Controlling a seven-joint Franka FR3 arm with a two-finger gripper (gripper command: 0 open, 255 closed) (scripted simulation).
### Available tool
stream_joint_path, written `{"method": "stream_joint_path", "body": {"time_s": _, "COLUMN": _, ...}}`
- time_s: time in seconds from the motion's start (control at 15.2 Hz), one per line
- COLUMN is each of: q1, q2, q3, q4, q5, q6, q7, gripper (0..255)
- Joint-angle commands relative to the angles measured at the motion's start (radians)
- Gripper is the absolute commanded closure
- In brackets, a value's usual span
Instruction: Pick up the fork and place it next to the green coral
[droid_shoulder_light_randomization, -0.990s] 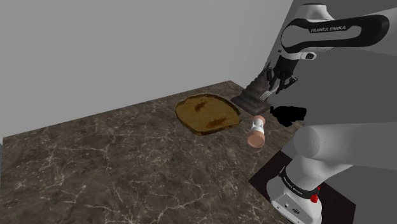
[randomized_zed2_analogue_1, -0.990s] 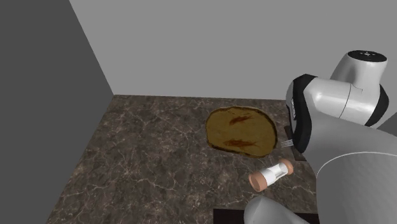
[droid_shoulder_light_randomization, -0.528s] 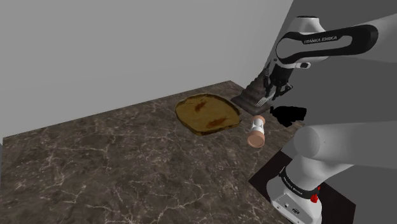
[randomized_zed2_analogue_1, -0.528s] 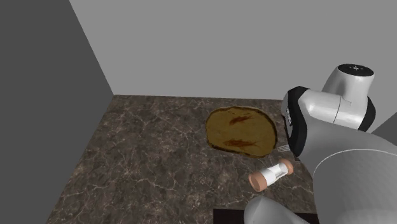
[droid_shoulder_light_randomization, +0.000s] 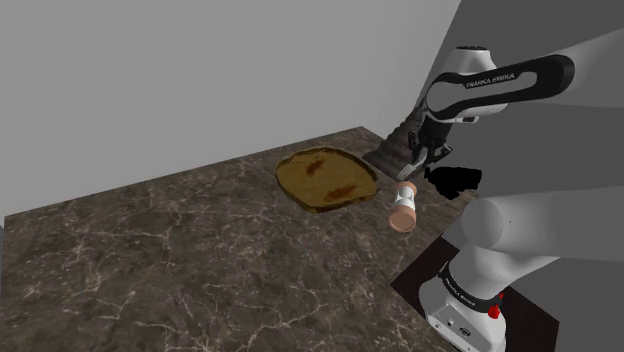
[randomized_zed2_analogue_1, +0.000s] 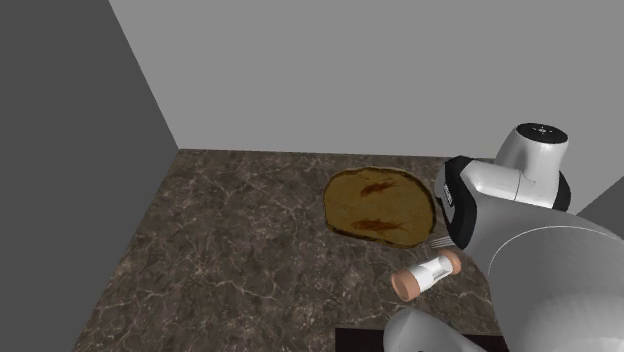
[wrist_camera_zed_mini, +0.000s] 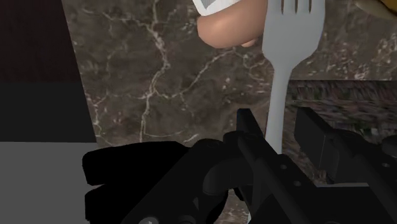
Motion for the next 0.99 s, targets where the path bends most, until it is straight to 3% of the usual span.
{"method": "stream_joint_path", "body": {"time_s": 0.0, "q1": 0.001, "q2": 0.009, "q3": 0.004, "q4": -0.02, "q5": 0.0, "q6": 0.03, "q7": 0.005, "gripper": 255}}
{"method": "stream_joint_path", "body": {"time_s": 0.92, "q1": -0.019, "q2": 0.156, "q3": 0.034, "q4": -0.13, "q5": -0.017, "q6": 0.286, "q7": 0.045, "gripper": 255}}
